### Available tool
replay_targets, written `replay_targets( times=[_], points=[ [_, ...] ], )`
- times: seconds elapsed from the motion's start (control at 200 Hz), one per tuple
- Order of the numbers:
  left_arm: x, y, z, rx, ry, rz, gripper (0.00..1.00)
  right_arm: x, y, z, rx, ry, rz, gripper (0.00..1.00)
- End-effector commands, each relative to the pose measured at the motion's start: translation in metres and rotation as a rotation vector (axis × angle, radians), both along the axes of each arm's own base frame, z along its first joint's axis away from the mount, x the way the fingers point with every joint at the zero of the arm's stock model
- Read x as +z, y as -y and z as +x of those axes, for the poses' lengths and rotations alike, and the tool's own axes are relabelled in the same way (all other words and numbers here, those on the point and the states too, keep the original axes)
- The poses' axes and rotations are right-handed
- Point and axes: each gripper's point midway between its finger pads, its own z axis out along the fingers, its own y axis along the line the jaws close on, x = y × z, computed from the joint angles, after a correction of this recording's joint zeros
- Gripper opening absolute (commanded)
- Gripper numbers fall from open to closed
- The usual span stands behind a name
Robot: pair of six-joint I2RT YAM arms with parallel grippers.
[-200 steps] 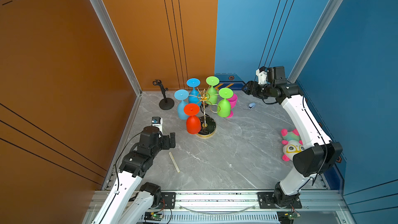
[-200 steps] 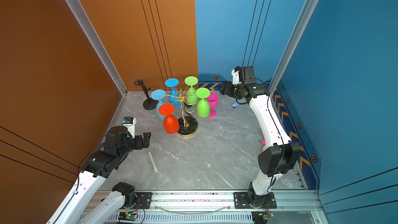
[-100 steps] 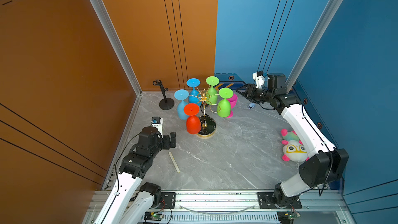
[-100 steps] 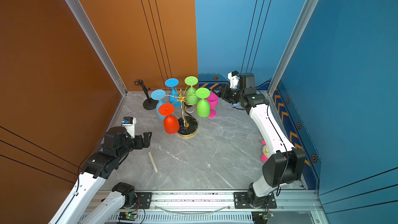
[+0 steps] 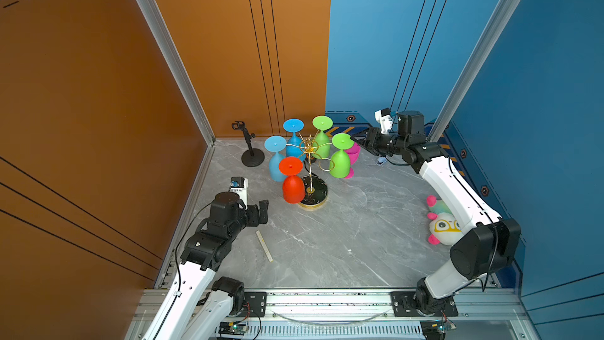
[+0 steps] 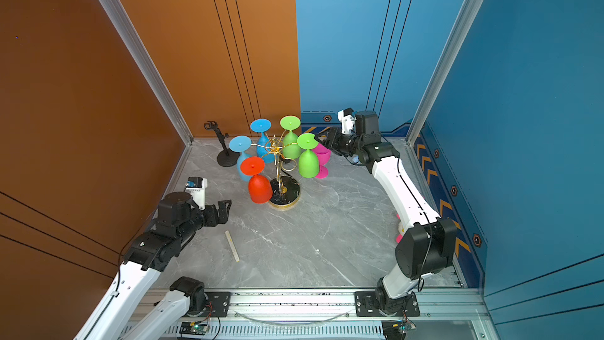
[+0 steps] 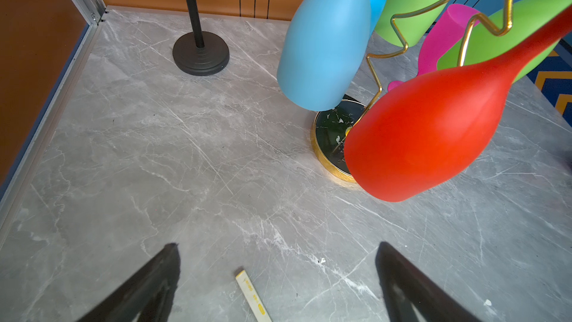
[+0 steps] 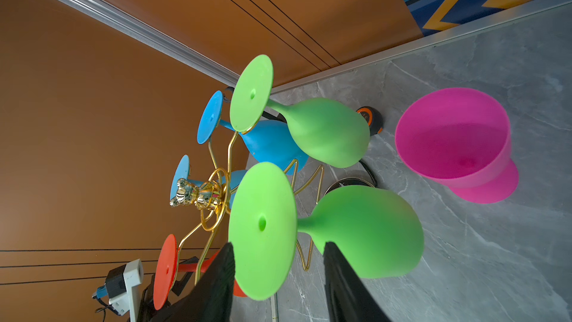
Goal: Take the wine glass off the wine glass rack
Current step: Pick up the wine glass from the wine glass rack.
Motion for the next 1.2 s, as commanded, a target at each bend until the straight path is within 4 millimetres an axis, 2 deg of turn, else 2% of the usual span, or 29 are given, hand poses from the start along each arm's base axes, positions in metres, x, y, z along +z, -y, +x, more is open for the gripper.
replay_targets(
  times=[0.0,0.606,1.191],
  points=[
    [-0.001,0.0,0.001,-0.002,0.009,-0.022,0.99,0.0,-0.007,0.004,0.013,0.009,0.016,0.46],
    [0.001,-0.002,0.002,0.005,0.015,-0.039,0.99,-0.008,-0.021,0.009,0.042,-0.017,0.058,0.33],
    [0.002,-0.003,0.001,0.008,0.018,-0.04,0.99,-0.008,-0.021,0.008,0.036,-0.027,0.082,0.16]
  ],
)
